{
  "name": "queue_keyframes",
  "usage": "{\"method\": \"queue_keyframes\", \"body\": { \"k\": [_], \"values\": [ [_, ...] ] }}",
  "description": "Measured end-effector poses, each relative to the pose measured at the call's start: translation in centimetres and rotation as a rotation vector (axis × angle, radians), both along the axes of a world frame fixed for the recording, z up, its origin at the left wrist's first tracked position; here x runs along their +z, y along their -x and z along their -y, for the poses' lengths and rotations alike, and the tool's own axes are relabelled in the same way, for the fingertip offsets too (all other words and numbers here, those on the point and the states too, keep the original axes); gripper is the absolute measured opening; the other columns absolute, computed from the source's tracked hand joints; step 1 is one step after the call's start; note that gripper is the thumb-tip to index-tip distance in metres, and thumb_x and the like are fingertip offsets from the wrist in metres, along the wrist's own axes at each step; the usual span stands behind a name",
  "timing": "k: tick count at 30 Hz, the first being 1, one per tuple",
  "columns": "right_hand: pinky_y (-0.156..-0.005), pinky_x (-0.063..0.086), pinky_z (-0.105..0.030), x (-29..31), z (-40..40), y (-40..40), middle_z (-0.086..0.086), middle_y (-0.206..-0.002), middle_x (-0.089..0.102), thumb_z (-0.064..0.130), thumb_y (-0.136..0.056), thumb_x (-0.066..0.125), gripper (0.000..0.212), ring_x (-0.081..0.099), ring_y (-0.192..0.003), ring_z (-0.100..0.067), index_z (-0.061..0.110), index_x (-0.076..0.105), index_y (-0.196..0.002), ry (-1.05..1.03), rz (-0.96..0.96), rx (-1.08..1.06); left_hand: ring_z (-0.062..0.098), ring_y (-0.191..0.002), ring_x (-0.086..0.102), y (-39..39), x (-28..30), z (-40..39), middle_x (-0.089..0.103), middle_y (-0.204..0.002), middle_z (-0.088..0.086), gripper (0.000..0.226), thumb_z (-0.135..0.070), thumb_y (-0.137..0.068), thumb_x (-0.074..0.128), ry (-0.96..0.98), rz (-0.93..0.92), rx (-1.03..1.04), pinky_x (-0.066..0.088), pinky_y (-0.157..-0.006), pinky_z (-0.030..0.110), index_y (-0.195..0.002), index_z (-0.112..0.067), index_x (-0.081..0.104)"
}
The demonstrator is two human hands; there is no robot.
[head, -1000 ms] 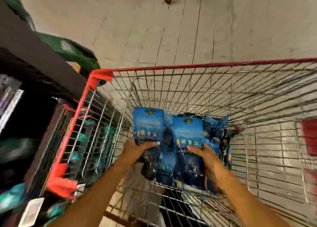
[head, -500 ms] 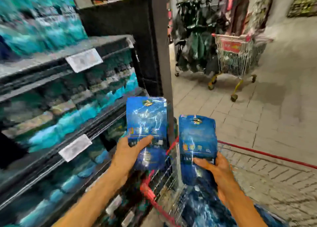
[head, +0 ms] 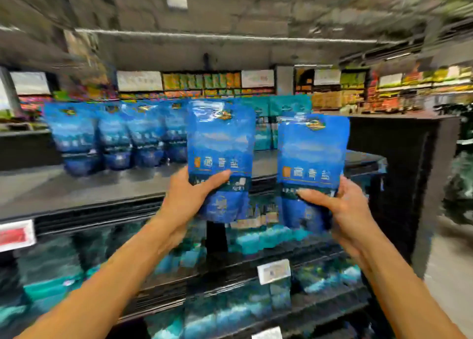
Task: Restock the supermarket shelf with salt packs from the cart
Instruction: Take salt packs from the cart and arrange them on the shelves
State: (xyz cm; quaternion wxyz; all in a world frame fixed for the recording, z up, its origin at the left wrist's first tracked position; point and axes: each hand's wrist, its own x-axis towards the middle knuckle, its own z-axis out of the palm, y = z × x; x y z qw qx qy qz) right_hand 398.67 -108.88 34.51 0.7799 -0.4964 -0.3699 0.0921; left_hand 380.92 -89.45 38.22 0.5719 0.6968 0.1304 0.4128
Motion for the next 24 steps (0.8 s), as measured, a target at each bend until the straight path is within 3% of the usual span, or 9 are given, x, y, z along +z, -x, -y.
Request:
{"method": "queue_keyframes", "body": {
  "k": [2, 6, 8, 10, 12, 16, 20, 22, 24],
  "values": [
    [-0.074, 0.060, -0.029, 3.4, -3.8, -0.5, -0.009, -0.098, 0.077, 0.008, -0.055, 0.082, 0.048, 0.073, -0.083, -0.020, 0.006, 0.073, -0.101, -0.004, 0.046, 0.052, 0.013, -0.090, 0.073, 0.4, 2.7, -2.7, 0.077, -0.100, -0.002, 0.025, -0.023, -0.075, 0.081, 0.003, 0.035, 0.027, 0.059, -0.075, 0.026, -0.099, -0.018, 0.075],
    [-0.076, 0.061, -0.038, 8.5, -11.6, -2.9, -0.011, -0.097, 0.077, -0.008, -0.061, 0.081, 0.041, 0.073, -0.082, -0.024, 0.001, 0.073, -0.101, 0.031, 0.039, 0.091, 0.011, -0.082, 0.074, -1.2, 6.6, -8.3, 0.078, -0.094, -0.001, 0.017, -0.016, -0.077, 0.081, 0.021, 0.035, 0.101, 0.060, -0.070, 0.024, -0.093, -0.017, 0.075],
    [-0.075, 0.061, -0.041, 9.5, -15.4, -4.6, -0.011, -0.092, 0.077, -0.013, -0.063, 0.079, 0.035, 0.072, -0.075, -0.023, 0.001, 0.073, -0.094, 0.069, 0.009, 0.080, 0.015, -0.080, 0.073, -3.2, 7.3, -11.3, 0.077, -0.094, 0.003, 0.017, -0.013, -0.077, 0.081, 0.058, 0.003, 0.118, 0.060, -0.071, 0.029, -0.092, -0.015, 0.073],
    [-0.074, 0.062, -0.043, 9.6, -18.6, -6.3, -0.014, -0.093, 0.077, -0.014, -0.063, 0.080, 0.031, 0.071, -0.070, -0.023, 0.006, 0.073, -0.086, 0.132, -0.016, 0.062, 0.022, -0.087, 0.072, -5.5, 6.8, -13.7, 0.075, -0.097, 0.007, 0.019, -0.012, -0.078, 0.080, 0.099, -0.030, 0.119, 0.059, -0.083, 0.041, -0.095, -0.013, 0.073],
    [-0.082, 0.060, -0.046, 9.2, -21.0, -7.7, -0.018, -0.102, 0.075, -0.014, -0.064, 0.080, 0.037, 0.072, -0.081, -0.028, 0.001, 0.072, -0.097, 0.211, -0.010, 0.047, 0.027, -0.096, 0.070, -7.7, 5.5, -15.4, 0.073, -0.106, 0.013, 0.029, -0.009, -0.079, 0.079, 0.142, -0.042, 0.140, 0.056, -0.091, 0.045, -0.107, -0.004, 0.071],
    [-0.092, 0.056, -0.043, 8.4, -23.0, -11.3, -0.015, -0.110, 0.073, -0.012, -0.067, 0.080, 0.047, 0.070, -0.102, -0.030, 0.000, 0.070, -0.111, 0.327, 0.110, 0.095, 0.023, -0.097, 0.065, -10.9, 3.1, -18.4, 0.068, -0.119, 0.020, 0.034, 0.006, -0.083, 0.070, 0.089, -0.067, 0.107, 0.055, -0.088, 0.034, -0.116, 0.002, 0.066],
    [-0.067, 0.055, -0.013, 8.7, -22.1, -13.9, 0.008, -0.094, 0.077, 0.006, -0.066, 0.088, 0.034, 0.071, -0.083, -0.005, 0.021, 0.074, -0.094, 0.549, 0.365, 0.104, 0.006, -0.075, 0.070, -11.7, 3.2, -21.6, 0.074, -0.092, 0.001, 0.033, -0.007, -0.078, 0.080, -0.181, -0.411, 0.108, 0.058, -0.075, 0.022, -0.110, -0.004, 0.071],
    [-0.062, 0.051, -0.010, 8.9, -22.3, -14.6, 0.013, -0.085, 0.076, 0.011, -0.067, 0.089, 0.032, 0.070, -0.078, -0.003, 0.021, 0.076, -0.094, 0.578, 0.372, 0.068, 0.019, -0.092, 0.071, -12.2, 3.5, -22.8, 0.075, -0.096, 0.004, 0.040, -0.020, -0.074, 0.086, -0.206, -0.494, 0.171, 0.057, -0.090, 0.035, -0.108, -0.007, 0.071],
    [-0.049, 0.046, -0.012, 9.0, -23.5, -15.4, 0.015, -0.066, 0.072, 0.014, -0.068, 0.089, 0.031, 0.065, -0.058, 0.001, 0.018, 0.075, -0.095, 0.607, 0.375, 0.026, 0.024, -0.086, 0.069, -13.1, 3.7, -23.2, 0.073, -0.092, 0.009, 0.049, -0.033, -0.070, 0.088, -0.234, -0.571, 0.289, 0.057, -0.082, 0.035, -0.106, -0.005, 0.070]
  ]
}}
